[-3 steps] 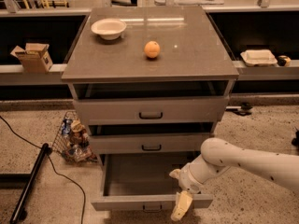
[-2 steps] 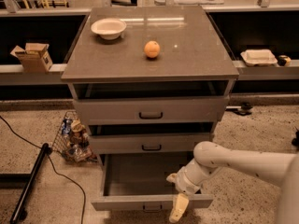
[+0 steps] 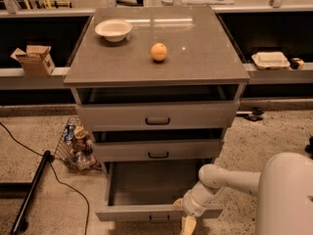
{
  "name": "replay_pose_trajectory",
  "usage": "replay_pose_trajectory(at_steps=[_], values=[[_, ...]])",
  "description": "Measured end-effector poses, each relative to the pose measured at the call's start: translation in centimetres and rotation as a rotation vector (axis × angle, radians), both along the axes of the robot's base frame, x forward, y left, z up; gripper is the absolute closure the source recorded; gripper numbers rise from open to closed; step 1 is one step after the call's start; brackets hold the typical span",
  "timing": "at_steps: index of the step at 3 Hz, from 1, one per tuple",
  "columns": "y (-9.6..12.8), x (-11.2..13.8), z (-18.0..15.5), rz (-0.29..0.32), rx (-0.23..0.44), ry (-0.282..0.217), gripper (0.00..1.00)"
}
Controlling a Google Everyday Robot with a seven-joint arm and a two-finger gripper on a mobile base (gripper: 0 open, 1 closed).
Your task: Close bottom drawer
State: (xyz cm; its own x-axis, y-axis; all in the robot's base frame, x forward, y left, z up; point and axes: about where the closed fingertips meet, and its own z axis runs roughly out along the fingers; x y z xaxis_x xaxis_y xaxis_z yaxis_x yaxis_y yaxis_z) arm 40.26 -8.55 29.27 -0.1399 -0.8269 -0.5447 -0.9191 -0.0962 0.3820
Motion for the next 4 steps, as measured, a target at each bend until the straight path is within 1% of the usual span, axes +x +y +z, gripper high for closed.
replay_pose_trajectory(at_steps=[1,3,4], values=[[-1.1,-1.7,-3.8,0.037,0.031,0.016,0.41],[-0.9,-2.0,-4.4,0.044,0.039,0.020,0.88],[-2.4,-1.3,-5.8,0.049,-0.004,0.009,1.00]])
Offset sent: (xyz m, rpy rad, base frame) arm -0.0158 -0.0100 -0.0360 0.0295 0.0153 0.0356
